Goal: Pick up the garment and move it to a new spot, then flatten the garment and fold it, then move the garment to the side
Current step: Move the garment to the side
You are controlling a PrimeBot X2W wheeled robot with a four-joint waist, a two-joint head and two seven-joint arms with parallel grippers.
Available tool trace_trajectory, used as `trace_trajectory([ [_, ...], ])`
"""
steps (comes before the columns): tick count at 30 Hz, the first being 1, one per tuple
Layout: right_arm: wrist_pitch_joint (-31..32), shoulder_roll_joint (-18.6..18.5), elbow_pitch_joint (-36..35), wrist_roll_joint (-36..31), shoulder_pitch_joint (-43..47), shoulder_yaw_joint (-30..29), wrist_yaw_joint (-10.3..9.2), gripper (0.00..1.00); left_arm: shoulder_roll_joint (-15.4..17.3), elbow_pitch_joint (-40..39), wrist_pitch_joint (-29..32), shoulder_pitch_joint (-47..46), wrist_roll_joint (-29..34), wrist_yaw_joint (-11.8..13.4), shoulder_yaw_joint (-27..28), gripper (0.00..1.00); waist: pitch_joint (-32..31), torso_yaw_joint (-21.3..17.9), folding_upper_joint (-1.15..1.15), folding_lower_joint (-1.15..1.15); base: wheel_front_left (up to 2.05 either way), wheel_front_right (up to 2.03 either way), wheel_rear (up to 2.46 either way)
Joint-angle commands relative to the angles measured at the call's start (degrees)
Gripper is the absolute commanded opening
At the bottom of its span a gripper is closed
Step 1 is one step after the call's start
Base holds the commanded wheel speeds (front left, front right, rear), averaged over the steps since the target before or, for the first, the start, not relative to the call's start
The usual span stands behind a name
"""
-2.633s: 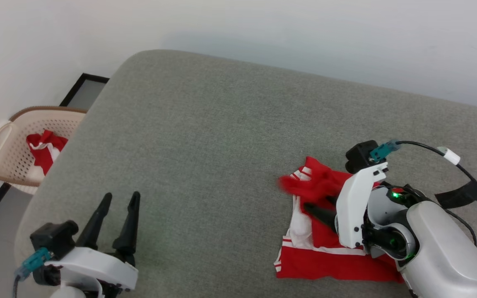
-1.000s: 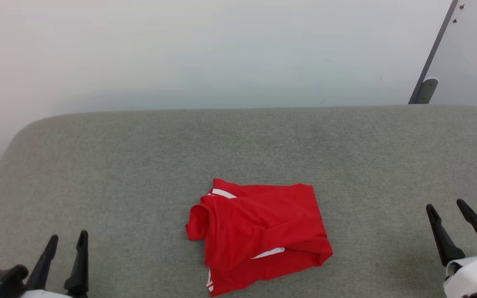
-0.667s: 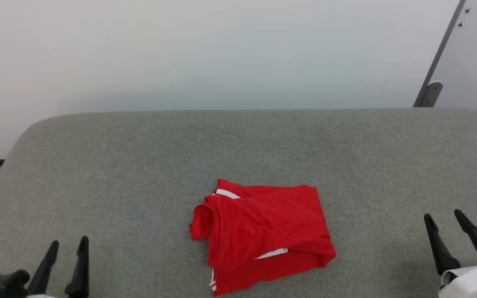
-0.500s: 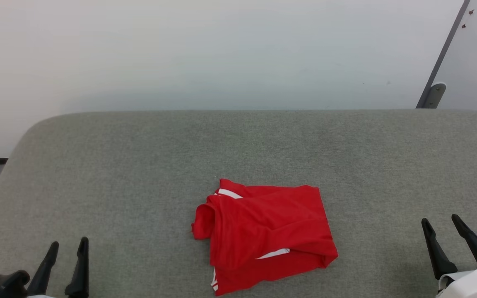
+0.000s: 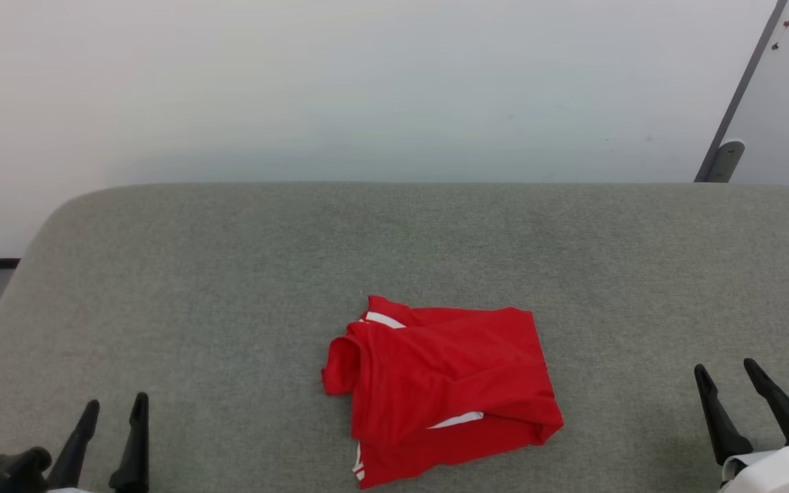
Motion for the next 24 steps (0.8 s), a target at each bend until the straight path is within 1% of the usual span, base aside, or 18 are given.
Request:
trace_trajectory([
  [1, -0.3, 0.2, 0.2, 0.2, -0.1, 0.3, -0.09, 1.00, -0.1, 0.1, -0.1, -0.1, 0.1, -0.2, -0.1, 1.00, 0.0, 0.2, 0.00, 0.00, 0.00, 0.00, 0.00],
  [6, 1.5, 0.7, 0.3, 1.2, -0.8, 2.0, -0.09, 1.00, 0.0, 0.0, -0.1, -0.8, 0.0, -0.2, -0.5, 1.00, 0.4, 1.7, 0.00, 0.00, 0.00, 0.00, 0.00],
  [12, 6.0, 1.0, -0.2, 4.7, -3.9, 7.5, -0.09, 1.00, -0.1, -0.1, -0.1, -1.2, 0.5, -0.2, -1.6, 1.00, 1.4, 4.7, 0.00, 0.00, 0.00, 0.00, 0.00],
  [18, 12.5, -0.2, 1.0, 8.6, -8.4, 12.4, -0.09, 1.00, -0.5, -0.2, -0.1, -2.8, 0.2, -0.2, -3.4, 1.00, 3.5, 8.1, 0.00, 0.00, 0.00, 0.00, 0.00],
  [22, 17.8, -1.3, 3.3, 10.4, -11.4, 13.9, -0.09, 1.00, -0.8, 0.1, -0.1, -4.0, 0.2, -0.2, -4.7, 1.00, 5.0, 10.1, 0.00, 0.00, 0.00, 0.00, 0.00],
  [23, 17.8, -1.3, 3.3, 10.4, -11.4, 13.9, -0.09, 1.00, -0.8, 0.1, -0.1, -4.0, 0.2, -0.2, -4.7, 1.00, 5.0, 10.1, 0.00, 0.00, 0.00, 0.00, 0.00],
  [24, 19.2, -1.7, 4.0, 10.8, -12.0, 13.9, -0.09, 1.00, -0.9, 0.2, -0.1, -4.3, 0.2, -0.2, -5.1, 1.00, 5.5, 10.7, 0.00, 0.00, 0.00, 0.00, 0.00],
])
